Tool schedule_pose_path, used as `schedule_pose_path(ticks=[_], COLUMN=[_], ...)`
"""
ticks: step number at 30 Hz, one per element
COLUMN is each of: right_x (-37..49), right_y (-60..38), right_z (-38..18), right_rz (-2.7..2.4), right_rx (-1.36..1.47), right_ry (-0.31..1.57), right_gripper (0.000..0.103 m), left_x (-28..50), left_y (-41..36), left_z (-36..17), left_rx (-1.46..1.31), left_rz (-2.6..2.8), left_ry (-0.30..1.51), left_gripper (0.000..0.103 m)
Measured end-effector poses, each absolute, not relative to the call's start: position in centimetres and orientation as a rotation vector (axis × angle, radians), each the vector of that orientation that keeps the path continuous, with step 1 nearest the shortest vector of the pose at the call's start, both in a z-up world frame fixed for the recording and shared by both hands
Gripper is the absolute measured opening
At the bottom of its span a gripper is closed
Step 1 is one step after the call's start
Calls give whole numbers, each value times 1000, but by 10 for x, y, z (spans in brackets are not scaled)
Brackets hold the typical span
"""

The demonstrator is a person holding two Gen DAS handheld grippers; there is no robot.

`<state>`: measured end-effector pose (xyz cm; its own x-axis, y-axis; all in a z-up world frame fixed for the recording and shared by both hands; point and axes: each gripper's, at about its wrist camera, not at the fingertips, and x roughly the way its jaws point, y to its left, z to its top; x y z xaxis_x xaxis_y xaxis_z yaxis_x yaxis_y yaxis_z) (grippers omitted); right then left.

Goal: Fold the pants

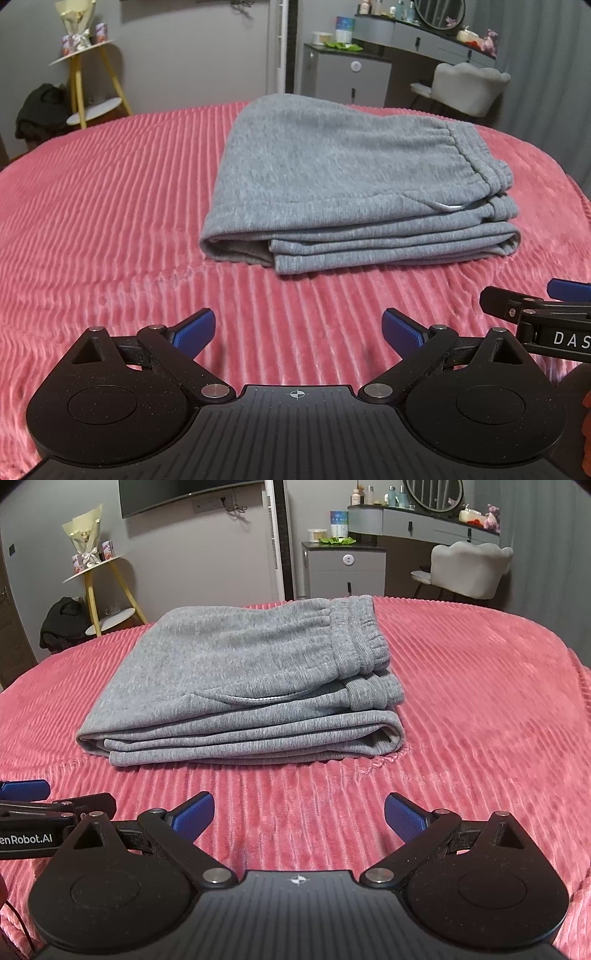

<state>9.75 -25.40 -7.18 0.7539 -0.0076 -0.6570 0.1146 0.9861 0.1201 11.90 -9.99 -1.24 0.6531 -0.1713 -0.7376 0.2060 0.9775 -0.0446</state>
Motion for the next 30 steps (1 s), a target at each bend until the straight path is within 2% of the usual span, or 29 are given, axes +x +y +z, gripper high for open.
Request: schedule_pose_path(ticks=[30], right_x=[99], right_y=[-256], right_z=[-74], right_rz=[-72], right_rx=[167], right_ry=[734], right_gripper=[99], left_x=[119], left_y=[-98], left_z=[-14], left_rx=[22], left_rz=[-212], left_ry=[847], left_gripper=[100])
